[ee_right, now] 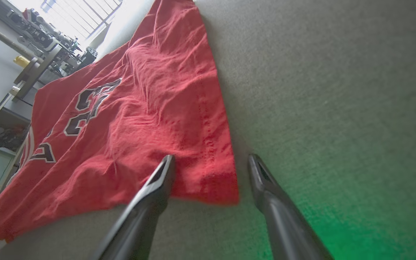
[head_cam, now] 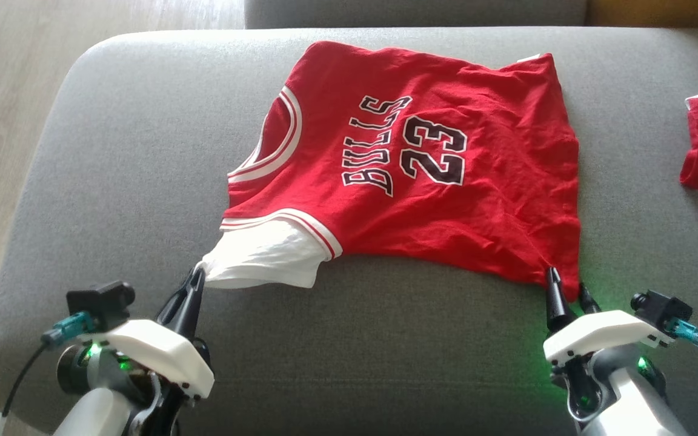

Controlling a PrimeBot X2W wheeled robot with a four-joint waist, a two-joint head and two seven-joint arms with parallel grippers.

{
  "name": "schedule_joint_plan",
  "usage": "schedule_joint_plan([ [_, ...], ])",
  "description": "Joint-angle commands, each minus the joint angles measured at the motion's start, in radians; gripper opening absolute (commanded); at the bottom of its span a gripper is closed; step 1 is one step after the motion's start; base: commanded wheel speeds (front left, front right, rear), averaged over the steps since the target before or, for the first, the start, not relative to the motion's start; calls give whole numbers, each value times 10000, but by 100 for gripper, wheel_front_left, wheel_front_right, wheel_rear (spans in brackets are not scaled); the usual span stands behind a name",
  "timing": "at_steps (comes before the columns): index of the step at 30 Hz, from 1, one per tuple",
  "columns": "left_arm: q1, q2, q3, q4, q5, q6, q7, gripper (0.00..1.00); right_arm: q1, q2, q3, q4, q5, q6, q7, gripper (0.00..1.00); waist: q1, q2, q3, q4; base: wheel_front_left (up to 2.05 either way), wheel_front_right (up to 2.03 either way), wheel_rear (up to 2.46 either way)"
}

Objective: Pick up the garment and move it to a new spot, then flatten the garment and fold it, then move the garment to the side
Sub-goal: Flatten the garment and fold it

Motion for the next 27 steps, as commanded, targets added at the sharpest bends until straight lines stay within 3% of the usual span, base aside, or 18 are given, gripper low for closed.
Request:
schedule_joint_plan([
  [1,-324,167,370,-338,34,39,-79,0,-383,-29,324,-97,158,-2,-125,100,0,-1,19,10,0,0,0],
  [9,-463,217,353,-273,113,56,-161,0,-1116,-29,1216,1509,2282,-2,-196,100,0,-1,113,77,0,0,0],
  [15,-480,256,374,-197,84,64,-193,0,-1243,-29,2331,1982,3483,-2,-200,100,0,-1,-2,41,0,0,0],
  [16,-477,258,374,-184,78,68,-198,0,-1248,-29,2521,2011,3583,-2,-200,69,0,-1,-34,29,0,0,0],
  [17,-472,257,374,-173,70,72,-203,0,-1268,-29,2692,2039,3609,-2,-200,16,0,-1,-63,12,0,0,0],
  [18,-468,253,375,-166,59,74,-210,0,-1300,-29,2808,2066,3563,-2,-201,0,0,-1,-92,-8,0,0,0],
  [22,-453,234,404,-141,-2,80,-262,0,-1459,-29,2773,2035,3078,-2,-201,0,0,-1,-211,-106,0,0,0],
  [27,-449,131,532,-305,-284,15,-331,0,-1559,-29,1795,1612,1802,-2,-202,0,0,-1,-395,-225,0,0,0],
])
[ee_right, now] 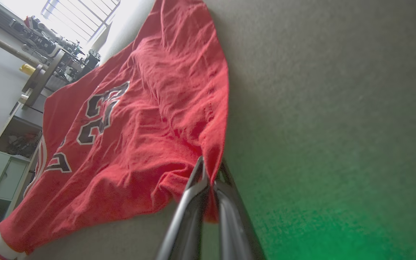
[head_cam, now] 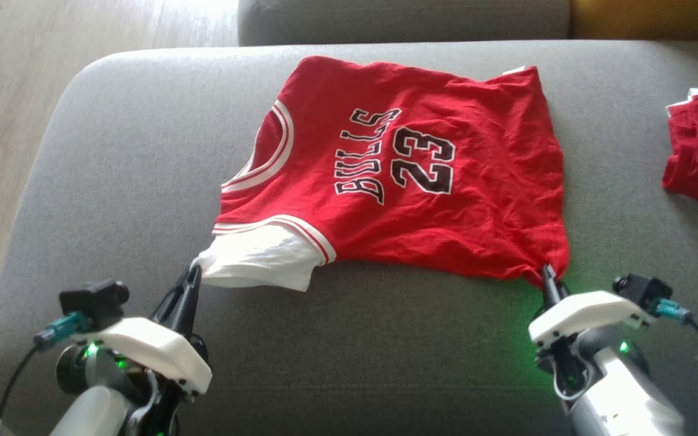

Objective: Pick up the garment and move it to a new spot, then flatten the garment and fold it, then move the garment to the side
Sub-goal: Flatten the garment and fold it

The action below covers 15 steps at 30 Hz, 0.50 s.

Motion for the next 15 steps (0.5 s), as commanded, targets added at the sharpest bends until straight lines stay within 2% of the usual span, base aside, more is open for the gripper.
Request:
schedule_joint_plan([
  [1,-433,156,550,-393,-77,-16,-138,0,-226,107,11,-371,-334,-4,-25,0,0,-1,-63,-41,0,0,0],
  [2,-460,119,647,-532,-241,-62,-159,0,-220,107,-448,-744,-1086,-4,-25,0,0,-1,-158,-93,0,0,0],
  [3,-460,119,647,-532,-241,-62,-159,0,-220,107,-448,-744,-1086,-4,-25,0,0,-1,-158,-93,0,0,0],
  [5,-562,3,889,-855,-681,-194,-171,0,-220,107,-936,-1492,-2357,-4,-25,0,0,-1,-304,-171,0,0,0],
  [10,-969,-117,1434,-1546,-1508,-379,-61,0,-543,107,-1169,-2728,-4669,-4,56,0,0,-1,-612,-379,0,0,0],
  [11,-969,-117,1434,-1546,-1508,-379,-61,0,-543,107,-1169,-2728,-4669,-4,56,0,0,-1,-612,-379,0,0,0],
  [15,-1592,-180,1875,-2072,-2069,-394,117,0,-1171,62,-1159,-4153,-6279,-4,1133,0,0,-1,-833,-566,0,0,0],
])
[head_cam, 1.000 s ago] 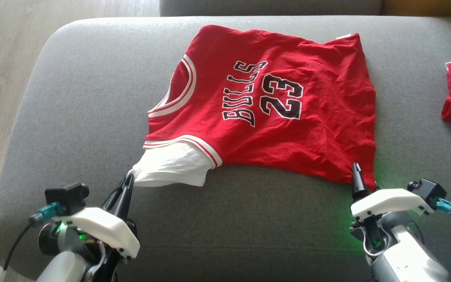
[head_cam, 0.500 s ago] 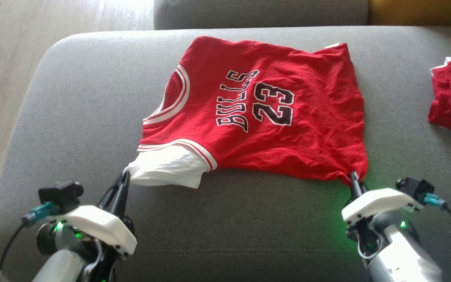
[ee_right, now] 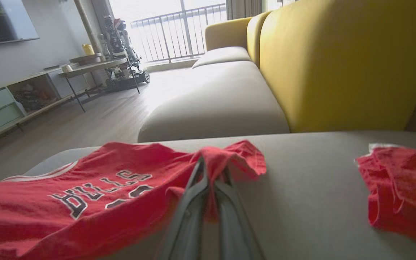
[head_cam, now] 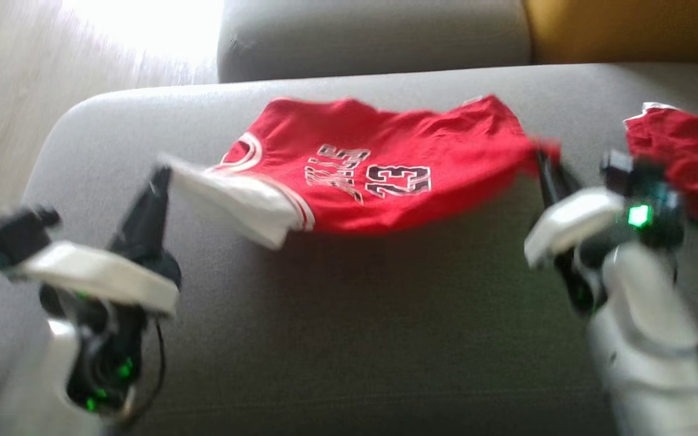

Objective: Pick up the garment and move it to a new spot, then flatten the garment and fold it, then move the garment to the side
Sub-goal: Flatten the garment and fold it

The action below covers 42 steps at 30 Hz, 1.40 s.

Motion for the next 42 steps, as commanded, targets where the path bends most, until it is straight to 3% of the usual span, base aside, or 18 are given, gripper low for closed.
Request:
schedule_joint_plan([
  [1,-888,160,631,-521,-126,-43,46,0,-818,40,227,-768,-227,-4,279,0,0,0,-104,-99,0,0,0],
  [10,-2751,-149,1295,-1719,-900,312,408,0,-1627,-515,590,-4766,-646,-4,3309,0,0,0,-314,-260,0,0,0],
  [13,-3398,-296,1769,-2206,-1324,696,526,0,-1596,-647,352,-6223,-462,-4,4481,0,0,0,-339,-269,0,0,0],
  [21,-4996,-549,2403,-2496,-2109,1599,1011,0,-1572,-601,-291,-7918,-220,-4,6190,0,0,0,42,-260,0,0,0],
  [26,-6595,-703,2566,-959,-2480,2252,1420,0,-2591,-456,-495,-7336,233,-4,6969,0,0,0,1337,-260,0,0,0],
  [30,-8618,-552,2402,860,-2174,2275,1437,0,-4522,-535,-354,-6137,257,-4,6795,0,0,0,2816,-266,0,0,0],
  [33,-10547,-333,2159,2447,-1628,1968,1144,0,-6514,-433,-454,-4768,275,-4,5972,0,0,0,3907,-304,0,0,0],
  [35,-11966,-222,2028,3452,-1212,1535,671,0,-7869,-354,-743,-3768,98,-4,5062,0,0,0,4492,-291,0,0,0],
  [39,-14317,-463,1993,5207,-720,708,-698,0,-10060,-319,-1224,-1840,-308,-4,2858,0,0,0,5227,-136,0,0,0],
  [42,-15034,-641,1892,5990,-522,319,-1296,0,-10701,-378,-1294,-940,-428,-4,1961,0,0,0,5439,-5,0,0,0],
])
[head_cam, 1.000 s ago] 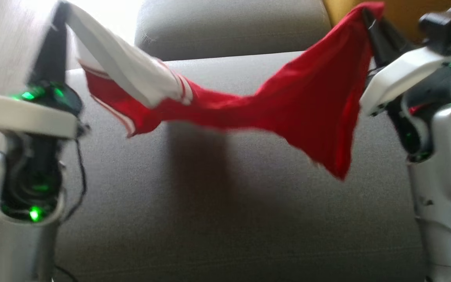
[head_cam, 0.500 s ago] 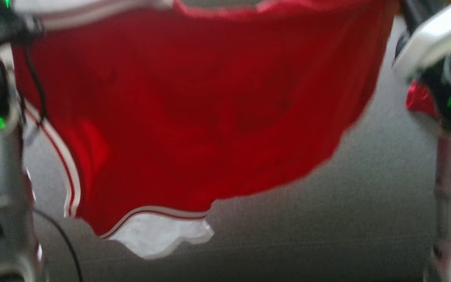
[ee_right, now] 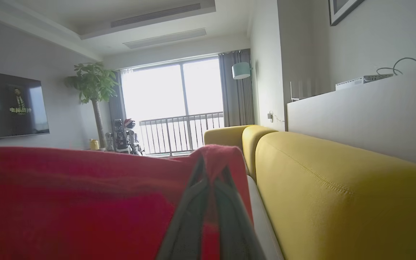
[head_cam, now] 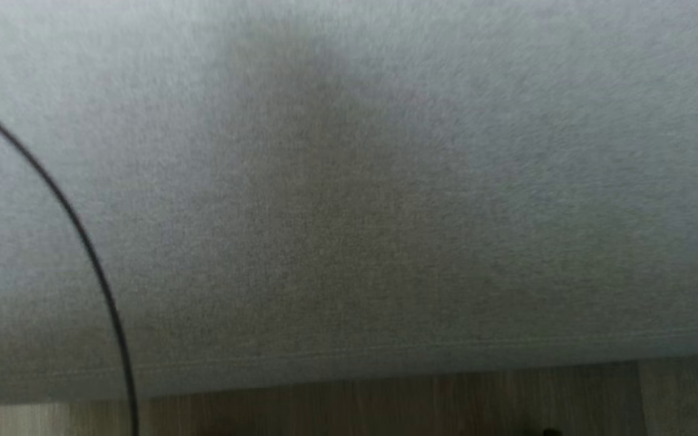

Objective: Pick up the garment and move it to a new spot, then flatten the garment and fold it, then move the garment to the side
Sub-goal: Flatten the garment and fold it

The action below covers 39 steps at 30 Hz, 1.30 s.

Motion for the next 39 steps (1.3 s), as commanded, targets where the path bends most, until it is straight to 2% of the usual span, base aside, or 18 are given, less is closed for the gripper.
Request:
schedule_joint_plan([
  [1,-291,253,18,169,160,-239,-306,0,-335,202,18,275,31,-4,-435,0,-2,0,786,297,0,0,0],
  [6,-489,-266,-269,1350,358,-984,-1017,0,-754,-341,699,2009,344,-4,-1954,0,-2,0,1331,821,0,0,0],
  [10,175,-581,-472,2163,496,-1569,-1265,0,-509,-597,1267,2878,556,-4,-2971,0,-2,0,1705,1312,0,0,0],
  [14,1142,-826,-793,3020,769,-2059,-1384,0,385,-816,2037,3586,753,-4,-3241,0,-2,0,1815,1663,0,0,0],
  [19,2309,-984,-1055,3595,1075,-2440,-1447,0,1696,-871,2658,4066,1339,-4,-3291,0,-2,0,1497,1871,0,0,0],
  [28,4329,-469,-2022,3379,2242,-2637,-1460,0,3124,-1005,2923,5561,2549,-4,-3110,0,-2,0,302,1836,0,0,0],
  [32,5253,-22,-3170,3208,2561,-2642,-1407,0,3532,-1078,3198,5969,2854,-4,-2711,0,-2,0,-228,1787,0,0,0],
  [39,6558,745,-4211,2994,2262,-2644,-1277,0,4351,-1245,3737,6257,3299,-4,-1922,0,-2,0,-1012,1668,0,0,0],
])
